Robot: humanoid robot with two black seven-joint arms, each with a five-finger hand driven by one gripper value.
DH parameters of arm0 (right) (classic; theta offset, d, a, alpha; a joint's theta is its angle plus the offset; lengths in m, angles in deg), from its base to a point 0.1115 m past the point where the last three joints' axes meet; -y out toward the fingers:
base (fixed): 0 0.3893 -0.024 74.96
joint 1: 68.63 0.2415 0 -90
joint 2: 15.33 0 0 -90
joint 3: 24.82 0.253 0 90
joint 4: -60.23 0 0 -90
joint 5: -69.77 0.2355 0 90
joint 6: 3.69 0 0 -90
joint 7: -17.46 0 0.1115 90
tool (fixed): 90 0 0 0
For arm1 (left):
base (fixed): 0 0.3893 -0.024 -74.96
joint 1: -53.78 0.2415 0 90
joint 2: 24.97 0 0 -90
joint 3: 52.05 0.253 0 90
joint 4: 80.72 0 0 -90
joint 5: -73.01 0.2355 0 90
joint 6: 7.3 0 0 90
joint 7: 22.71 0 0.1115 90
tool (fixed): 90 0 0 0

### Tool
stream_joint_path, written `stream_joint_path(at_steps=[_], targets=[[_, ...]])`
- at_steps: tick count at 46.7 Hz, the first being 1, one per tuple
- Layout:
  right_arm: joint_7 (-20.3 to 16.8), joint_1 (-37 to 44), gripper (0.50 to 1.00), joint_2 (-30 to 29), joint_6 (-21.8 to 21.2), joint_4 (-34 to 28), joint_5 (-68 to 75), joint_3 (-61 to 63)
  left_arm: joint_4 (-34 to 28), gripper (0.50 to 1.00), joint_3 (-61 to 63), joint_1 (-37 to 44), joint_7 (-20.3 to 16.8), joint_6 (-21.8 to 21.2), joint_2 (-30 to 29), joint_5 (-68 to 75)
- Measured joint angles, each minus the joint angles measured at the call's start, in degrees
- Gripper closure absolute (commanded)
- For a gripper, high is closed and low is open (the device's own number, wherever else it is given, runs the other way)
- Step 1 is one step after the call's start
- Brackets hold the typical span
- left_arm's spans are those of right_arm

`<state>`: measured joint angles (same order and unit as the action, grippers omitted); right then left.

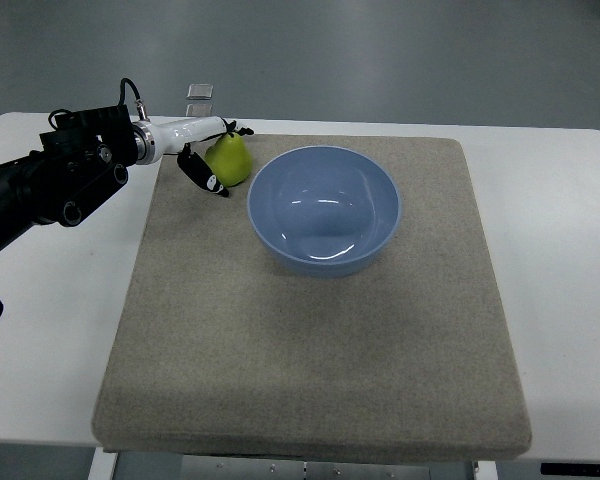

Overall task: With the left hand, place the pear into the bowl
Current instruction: 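Close the left hand fingers around the green pear, then carry the pear with the left hand over the blue bowl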

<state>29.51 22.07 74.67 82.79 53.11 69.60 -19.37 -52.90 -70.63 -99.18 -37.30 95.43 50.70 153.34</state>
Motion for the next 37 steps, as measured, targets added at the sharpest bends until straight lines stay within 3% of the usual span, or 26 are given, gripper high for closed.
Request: stream_joint_path(at_steps=[6,11,16,21,37], targets=[[0.0,0.0,0.574,0.0,0.0,0.0,0.0,0.0,-0.2,0.716,0.0,0.0,0.0,0.0,0.3,0.0],[0.0,0.0,0.574,0.0,0.0,0.0,0.0,0.0,-0.3,0.729,0.0,0.0,0.0,0.0,0.3,0.2],[0.0,0.0,0.574,0.0,0.0,0.0,0.0,0.0,-0.2,0.823,0.0,0.0,0.0,0.0,0.3,0.2],[0.0,0.0,0.574,0.0,0.0,0.0,0.0,0.0,0.0,0.992,0.0,0.0,0.0,0.0,0.2,0.2],[0.0,0.0,0.574,0.0,0.0,0.0,0.0,0.0,0.7,1.000,-0.9,-2.3,0.0,-0.2,-1.4,-1.4]])
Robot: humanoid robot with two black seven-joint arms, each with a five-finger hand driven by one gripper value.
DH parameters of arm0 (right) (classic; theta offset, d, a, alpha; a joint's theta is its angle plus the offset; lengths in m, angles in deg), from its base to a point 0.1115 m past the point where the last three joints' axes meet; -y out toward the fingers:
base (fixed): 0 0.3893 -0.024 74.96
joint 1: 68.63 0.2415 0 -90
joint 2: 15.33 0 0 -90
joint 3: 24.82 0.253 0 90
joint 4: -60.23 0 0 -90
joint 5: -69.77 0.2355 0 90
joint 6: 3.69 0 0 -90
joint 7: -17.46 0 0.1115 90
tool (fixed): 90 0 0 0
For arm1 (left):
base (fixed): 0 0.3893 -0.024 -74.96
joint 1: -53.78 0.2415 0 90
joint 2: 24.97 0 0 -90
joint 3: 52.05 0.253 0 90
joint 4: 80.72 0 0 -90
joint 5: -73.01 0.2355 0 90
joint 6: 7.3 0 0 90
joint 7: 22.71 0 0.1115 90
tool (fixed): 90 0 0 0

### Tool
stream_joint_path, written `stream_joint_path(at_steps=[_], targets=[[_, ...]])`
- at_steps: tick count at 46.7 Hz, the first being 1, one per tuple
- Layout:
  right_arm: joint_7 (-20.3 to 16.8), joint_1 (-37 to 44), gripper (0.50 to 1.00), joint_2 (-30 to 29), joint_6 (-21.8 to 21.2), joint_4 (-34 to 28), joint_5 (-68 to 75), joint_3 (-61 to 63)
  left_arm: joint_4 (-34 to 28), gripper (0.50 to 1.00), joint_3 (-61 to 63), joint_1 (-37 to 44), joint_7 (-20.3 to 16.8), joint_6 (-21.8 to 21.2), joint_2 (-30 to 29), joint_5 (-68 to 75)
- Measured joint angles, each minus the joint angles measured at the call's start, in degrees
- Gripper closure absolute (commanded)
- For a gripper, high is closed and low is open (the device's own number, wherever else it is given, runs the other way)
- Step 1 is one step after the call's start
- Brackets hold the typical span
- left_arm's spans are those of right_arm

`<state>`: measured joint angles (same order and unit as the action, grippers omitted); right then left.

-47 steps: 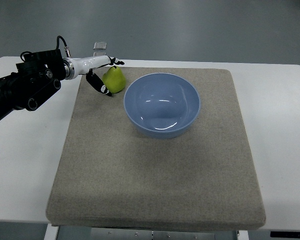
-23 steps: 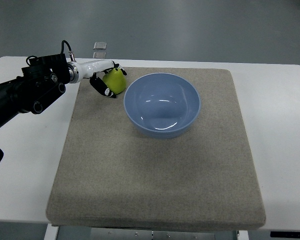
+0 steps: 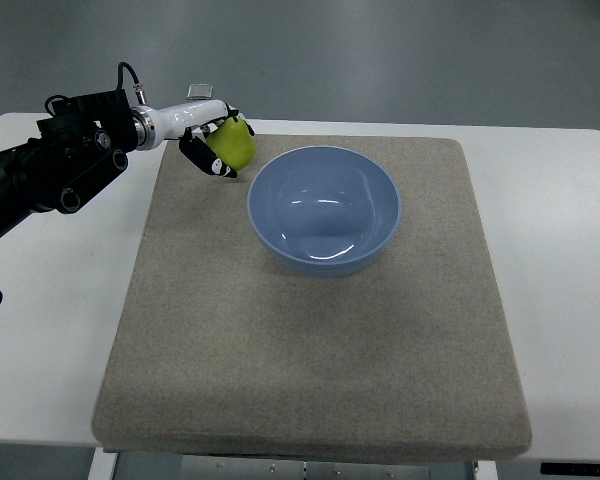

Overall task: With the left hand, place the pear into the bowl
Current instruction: 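Carry the pear with the left hand over the blue bowl, then lower the pear into the bowl and open the left hand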

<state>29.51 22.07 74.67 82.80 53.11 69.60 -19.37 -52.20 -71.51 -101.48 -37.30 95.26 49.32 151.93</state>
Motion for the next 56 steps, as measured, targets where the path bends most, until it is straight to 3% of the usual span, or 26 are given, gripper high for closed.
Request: stream_joint_path(at_steps=[9,22,39,56], targets=[[0.0,0.0,0.574,0.0,0.0,0.0,0.0,0.0,2.7,1.000,-0.3,-2.8,-0.1,1.2,-4.4,-8.0],[0.0,0.0,0.574,0.0,0.0,0.0,0.0,0.0,19.3,1.000,-0.3,-6.7,-0.1,7.2,-14.0,-16.3],[0.0,0.0,0.574,0.0,0.0,0.0,0.0,0.0,32.9,1.000,1.0,-6.7,0.1,7.8,-11.7,-14.9],[0.0,0.0,0.574,0.0,0.0,0.0,0.0,0.0,32.8,1.000,7.5,-4.4,0.2,6.8,-7.3,-12.2]])
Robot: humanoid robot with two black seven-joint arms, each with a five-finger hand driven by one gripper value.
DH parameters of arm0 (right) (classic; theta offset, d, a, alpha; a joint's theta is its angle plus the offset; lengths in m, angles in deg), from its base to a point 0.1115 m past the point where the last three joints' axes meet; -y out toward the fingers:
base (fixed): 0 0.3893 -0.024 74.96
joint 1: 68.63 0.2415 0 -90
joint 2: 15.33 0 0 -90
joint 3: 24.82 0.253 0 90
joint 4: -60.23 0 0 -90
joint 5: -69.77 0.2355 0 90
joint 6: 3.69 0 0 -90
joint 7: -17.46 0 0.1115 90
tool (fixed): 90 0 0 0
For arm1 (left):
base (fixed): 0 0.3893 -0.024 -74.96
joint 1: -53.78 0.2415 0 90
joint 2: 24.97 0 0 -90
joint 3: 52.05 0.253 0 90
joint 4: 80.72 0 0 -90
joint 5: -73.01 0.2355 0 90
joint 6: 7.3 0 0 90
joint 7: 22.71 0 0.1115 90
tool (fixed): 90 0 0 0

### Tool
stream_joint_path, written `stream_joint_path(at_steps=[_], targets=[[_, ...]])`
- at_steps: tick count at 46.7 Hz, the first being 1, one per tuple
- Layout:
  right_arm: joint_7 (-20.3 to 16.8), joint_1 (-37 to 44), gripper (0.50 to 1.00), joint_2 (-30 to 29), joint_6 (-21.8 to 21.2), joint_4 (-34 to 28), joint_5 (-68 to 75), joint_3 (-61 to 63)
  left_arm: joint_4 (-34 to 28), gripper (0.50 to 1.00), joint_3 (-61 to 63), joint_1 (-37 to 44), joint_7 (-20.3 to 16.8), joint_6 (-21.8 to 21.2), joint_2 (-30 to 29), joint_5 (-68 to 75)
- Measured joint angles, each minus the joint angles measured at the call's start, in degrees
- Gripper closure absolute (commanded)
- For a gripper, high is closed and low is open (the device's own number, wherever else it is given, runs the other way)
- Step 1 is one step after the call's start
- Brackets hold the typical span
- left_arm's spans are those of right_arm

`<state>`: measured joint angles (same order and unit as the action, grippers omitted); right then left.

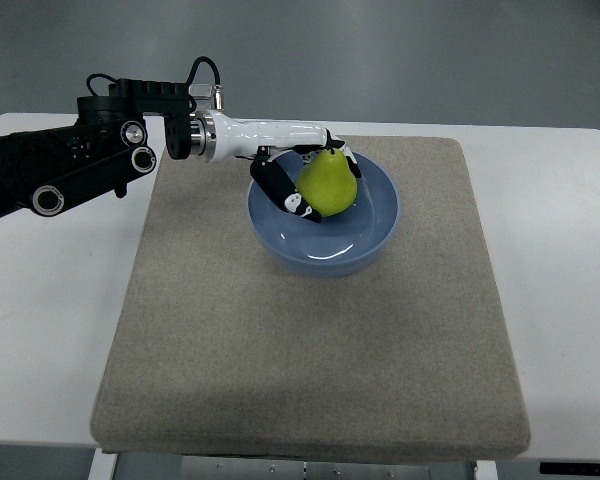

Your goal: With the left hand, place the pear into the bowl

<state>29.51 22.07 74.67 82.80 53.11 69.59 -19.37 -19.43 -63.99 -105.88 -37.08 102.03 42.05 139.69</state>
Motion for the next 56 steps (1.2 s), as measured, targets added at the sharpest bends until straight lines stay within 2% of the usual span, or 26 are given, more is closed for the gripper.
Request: stream_joint_path(at_steps=[10,12,14,21,22,45,56], targets=[[0.0,0.0,0.574,0.0,0.0,0.0,0.0,0.0,-0.1,1.000,0.0,0.3,0.1,0.0,0.6,0.3],[0.0,0.0,0.574,0.0,0.0,0.0,0.0,0.0,-0.1,0.869,0.0,0.3,0.2,0.0,0.6,0.3],[0.0,0.0,0.574,0.0,0.0,0.0,0.0,0.0,-0.2,0.763,0.0,0.3,0.3,0.0,0.6,0.3],[0.0,0.0,0.574,0.0,0.0,0.0,0.0,0.0,-0.2,0.530,-0.1,0.4,0.3,0.0,0.5,-0.2],[0.0,0.0,0.574,0.0,0.0,0.0,0.0,0.0,-0.2,0.510,-0.1,0.4,0.3,0.0,0.5,-0.5],[0.0,0.0,0.574,0.0,0.0,0.0,0.0,0.0,-0.2,0.506,-8.8,2.5,0.4,-0.9,-1.5,-4.3],[0.0,0.0,0.574,0.0,0.0,0.0,0.0,0.0,-4.5,0.506,-11.0,2.9,1.1,-0.7,-2.9,-22.0]])
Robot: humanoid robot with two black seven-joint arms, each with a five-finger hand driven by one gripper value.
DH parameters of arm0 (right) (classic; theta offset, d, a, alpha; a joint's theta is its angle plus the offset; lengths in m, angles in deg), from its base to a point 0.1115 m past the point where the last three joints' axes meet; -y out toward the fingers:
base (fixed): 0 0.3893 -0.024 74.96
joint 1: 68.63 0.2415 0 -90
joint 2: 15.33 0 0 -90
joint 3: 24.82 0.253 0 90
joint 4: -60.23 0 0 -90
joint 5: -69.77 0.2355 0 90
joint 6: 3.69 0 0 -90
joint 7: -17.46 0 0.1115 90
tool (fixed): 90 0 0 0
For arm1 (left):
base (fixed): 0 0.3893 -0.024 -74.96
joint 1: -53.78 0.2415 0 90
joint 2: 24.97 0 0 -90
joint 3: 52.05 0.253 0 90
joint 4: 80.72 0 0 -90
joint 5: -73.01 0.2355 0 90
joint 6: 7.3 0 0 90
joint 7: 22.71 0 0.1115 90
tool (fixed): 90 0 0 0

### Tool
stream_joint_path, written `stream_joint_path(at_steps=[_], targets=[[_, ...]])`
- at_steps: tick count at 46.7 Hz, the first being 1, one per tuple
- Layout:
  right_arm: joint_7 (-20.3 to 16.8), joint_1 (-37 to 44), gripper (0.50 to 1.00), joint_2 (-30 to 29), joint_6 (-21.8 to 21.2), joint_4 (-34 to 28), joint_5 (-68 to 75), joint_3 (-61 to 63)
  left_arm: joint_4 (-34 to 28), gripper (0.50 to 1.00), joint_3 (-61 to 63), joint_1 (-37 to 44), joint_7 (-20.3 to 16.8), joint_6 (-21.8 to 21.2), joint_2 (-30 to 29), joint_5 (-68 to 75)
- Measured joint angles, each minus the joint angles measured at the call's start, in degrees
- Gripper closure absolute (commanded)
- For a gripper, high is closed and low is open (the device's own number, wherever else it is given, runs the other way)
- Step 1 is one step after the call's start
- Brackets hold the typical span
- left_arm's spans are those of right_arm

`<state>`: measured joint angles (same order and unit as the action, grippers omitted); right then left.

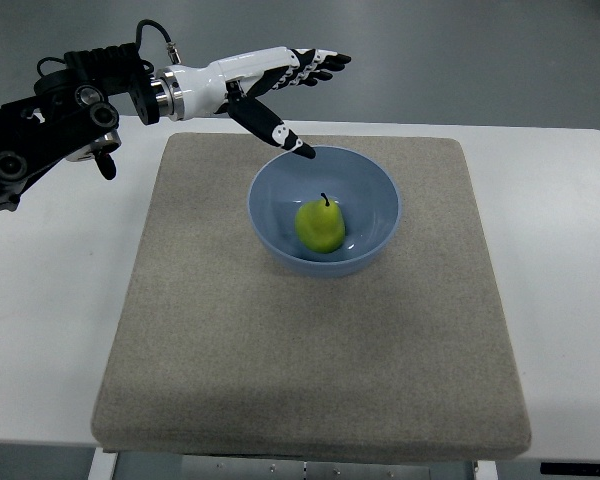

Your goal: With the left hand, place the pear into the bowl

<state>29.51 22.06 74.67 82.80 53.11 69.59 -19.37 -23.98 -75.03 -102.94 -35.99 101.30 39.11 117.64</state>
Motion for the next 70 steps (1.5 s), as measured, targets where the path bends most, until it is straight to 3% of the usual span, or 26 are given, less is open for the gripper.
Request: stream_joint_path(at_steps=[12,25,39,45,57,70], targets=[[0.0,0.0,0.574,0.0,0.0,0.0,0.0,0.0,-11.0,0.504,0.5,1.9,0.0,0.5,-0.1,-19.9],[0.0,0.0,0.574,0.0,0.0,0.0,0.0,0.0,-13.8,0.504,-0.4,6.2,0.2,2.6,-0.8,-34.9],[0.0,0.0,0.574,0.0,0.0,0.0,0.0,0.0,-21.2,0.504,-0.4,9.3,10.3,8.3,-0.5,-54.8],[0.0,0.0,0.574,0.0,0.0,0.0,0.0,0.0,-23.1,0.504,-0.4,10.3,11.2,12.0,-0.4,-57.0],[0.0,0.0,0.574,0.0,0.0,0.0,0.1,0.0,-23.6,0.504,-3.2,12.6,11.3,15.2,-0.1,-57.0],[0.0,-0.1,0.574,0.0,-0.5,0.0,0.2,0.0,-23.5,0.504,-4.0,13.6,11.4,15.8,0.4,-57.0]])
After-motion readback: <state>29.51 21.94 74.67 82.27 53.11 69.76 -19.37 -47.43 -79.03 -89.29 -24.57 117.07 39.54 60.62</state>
